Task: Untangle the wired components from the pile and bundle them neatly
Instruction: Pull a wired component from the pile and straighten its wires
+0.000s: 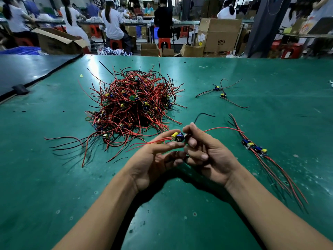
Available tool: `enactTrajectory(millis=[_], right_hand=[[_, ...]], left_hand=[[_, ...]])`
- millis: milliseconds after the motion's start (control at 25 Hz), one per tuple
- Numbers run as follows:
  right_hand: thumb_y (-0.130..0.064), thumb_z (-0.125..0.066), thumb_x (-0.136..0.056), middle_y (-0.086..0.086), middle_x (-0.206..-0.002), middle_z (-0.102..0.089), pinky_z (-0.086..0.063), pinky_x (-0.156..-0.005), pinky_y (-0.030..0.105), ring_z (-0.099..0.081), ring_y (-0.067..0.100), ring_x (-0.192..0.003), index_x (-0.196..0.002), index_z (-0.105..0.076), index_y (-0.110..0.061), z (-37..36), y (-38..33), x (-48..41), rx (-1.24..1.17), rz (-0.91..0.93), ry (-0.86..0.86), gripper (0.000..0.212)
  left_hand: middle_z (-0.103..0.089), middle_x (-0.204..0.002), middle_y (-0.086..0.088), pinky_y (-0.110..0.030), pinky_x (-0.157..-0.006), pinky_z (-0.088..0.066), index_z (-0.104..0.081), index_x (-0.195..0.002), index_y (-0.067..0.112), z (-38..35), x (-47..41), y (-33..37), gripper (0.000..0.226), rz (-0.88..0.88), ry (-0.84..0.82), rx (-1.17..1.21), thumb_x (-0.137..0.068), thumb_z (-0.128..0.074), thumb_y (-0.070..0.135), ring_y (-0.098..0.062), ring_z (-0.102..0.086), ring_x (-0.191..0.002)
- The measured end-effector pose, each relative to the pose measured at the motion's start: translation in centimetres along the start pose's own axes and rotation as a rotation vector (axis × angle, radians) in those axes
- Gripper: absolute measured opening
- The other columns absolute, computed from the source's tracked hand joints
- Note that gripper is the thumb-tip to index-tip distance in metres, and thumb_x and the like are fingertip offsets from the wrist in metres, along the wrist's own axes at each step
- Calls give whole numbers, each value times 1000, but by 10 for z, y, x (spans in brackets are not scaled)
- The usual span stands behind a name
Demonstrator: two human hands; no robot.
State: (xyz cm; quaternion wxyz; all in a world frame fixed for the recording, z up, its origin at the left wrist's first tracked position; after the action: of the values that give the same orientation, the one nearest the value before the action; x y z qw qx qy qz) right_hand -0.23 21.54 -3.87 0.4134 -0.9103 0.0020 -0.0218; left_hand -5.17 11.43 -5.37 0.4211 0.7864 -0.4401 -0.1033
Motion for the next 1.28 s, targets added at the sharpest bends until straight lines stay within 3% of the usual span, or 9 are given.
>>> enactTrajectory(millis=[120, 200, 320, 440, 520, 640, 920, 1160, 1280], right_hand=[[-35, -79, -74, -7, -65, -53, -38, -36, 14, -34, 0, -31, -82, -75, -17, -5, 6, 5, 10, -90, -58, 20], [-34, -78, -73, -8, -66, -54, -30, -39, 11, -33, 0, -30, -81, -76, -19, 0, 8, 3, 62, -114, -1, 17], [-33, -78, -74, -8, -64, -61, -19, -51, 16, -38, 2, -34, -91, -70, -20, 9, 10, 0, 33, -129, 60, 23], [-33, -88, -68, -2, -76, -64, -39, -57, 24, -48, 10, -55, -103, -66, -20, 14, 9, -4, 123, -70, 115, 43], [-30, -87, -69, 4, -82, -68, -53, -59, 28, -60, 17, -61, -99, -68, -19, 15, 10, -6, 191, -20, 147, 37], [-33, -88, -69, 7, -88, -68, -54, -57, 26, -64, 15, -65, -93, -73, -21, 17, 8, -4, 431, 48, 199, 30], [-16, -76, -86, 3, -76, -66, -50, -54, 21, -60, 10, -61, -86, -73, -14, 23, -1, 1, 623, 162, 329, 4], [-26, -83, -77, 10, -86, -66, -55, -60, 26, -64, 15, -68, -94, -75, -15, 20, 1, 2, 556, 93, 266, 22], [-14, -81, -81, 4, -85, -63, -55, -59, 28, -64, 17, -70, -93, -75, -15, 21, 2, 1, 569, 107, 285, 13]], left_hand=[[-67, -74, -3, -23, -56, -56, -75, -98, 16, -3, 2, -2, 26, 84, -55, 1, -82, -61, 32, -14, -64, -57], [-68, -73, -2, -24, -56, -56, -78, -85, 18, -2, 4, 1, 30, 80, -86, -2, -80, -62, 42, -13, -65, -57], [-72, -88, -8, -26, -58, -58, -75, -90, 17, -3, 5, 2, 14, 27, -130, -29, -81, -68, 26, -16, -68, -63], [-72, -86, -10, -28, -60, -59, -69, -83, 14, 0, 1, 0, 10, -20, -68, -68, -75, -70, 8, -19, -69, -63], [-72, -88, -14, -29, -61, -60, -66, -94, 7, 3, -2, 0, 23, -38, -22, -120, -72, -71, 5, -20, -69, -63], [-70, -90, -16, -28, -61, -57, -61, -112, -3, 3, -3, -2, 41, -63, 28, -214, -73, -72, 5, -19, -68, -63], [-68, -75, -12, -28, -58, -57, -57, -93, 4, 5, -4, -2, 23, -108, 73, -364, -76, -71, -5, -19, -65, -59], [-70, -77, -11, -28, -60, -57, -60, -93, 4, 1, -3, -2, 19, -127, 26, -401, -80, -65, -9, -18, -63, -62], [-67, -80, -15, -28, -61, -57, -62, -90, 5, 1, -3, -2, 18, -129, 42, -416, -82, -64, -11, -21, -63, -65]])
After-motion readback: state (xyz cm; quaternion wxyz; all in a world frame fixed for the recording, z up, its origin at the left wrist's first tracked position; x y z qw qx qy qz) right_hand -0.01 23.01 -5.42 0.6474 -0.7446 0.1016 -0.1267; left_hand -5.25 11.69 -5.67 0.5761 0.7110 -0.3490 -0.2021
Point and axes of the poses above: each hand's wrist, its own x-axis away from the middle knuckle, its own z-axis out of the back of the hand, y = z × x, the point moved 6 cm from there along -x, towards the middle knuckle
